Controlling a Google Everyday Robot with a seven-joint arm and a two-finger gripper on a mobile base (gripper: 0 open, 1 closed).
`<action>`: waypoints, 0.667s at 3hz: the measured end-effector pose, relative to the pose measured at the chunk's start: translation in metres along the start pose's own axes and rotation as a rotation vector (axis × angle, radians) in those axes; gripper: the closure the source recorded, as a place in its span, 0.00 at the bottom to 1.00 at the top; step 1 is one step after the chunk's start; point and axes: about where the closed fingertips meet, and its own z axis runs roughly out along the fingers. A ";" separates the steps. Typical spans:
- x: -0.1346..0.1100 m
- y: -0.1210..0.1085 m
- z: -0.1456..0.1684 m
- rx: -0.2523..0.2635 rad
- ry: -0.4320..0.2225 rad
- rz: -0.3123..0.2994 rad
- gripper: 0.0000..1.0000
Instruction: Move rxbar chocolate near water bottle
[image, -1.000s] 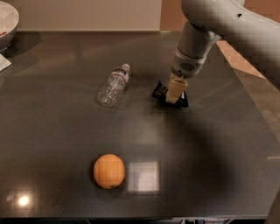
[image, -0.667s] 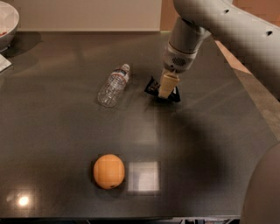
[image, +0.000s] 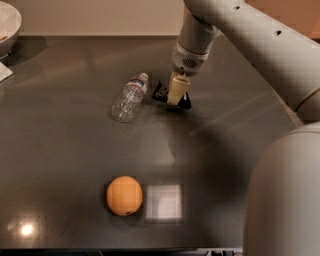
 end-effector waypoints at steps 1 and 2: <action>-0.012 -0.004 0.009 -0.019 -0.015 -0.012 0.82; -0.017 -0.004 0.016 -0.034 -0.018 -0.016 0.59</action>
Offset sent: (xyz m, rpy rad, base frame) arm 0.0040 0.0232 -0.0130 0.0178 0.0500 0.0363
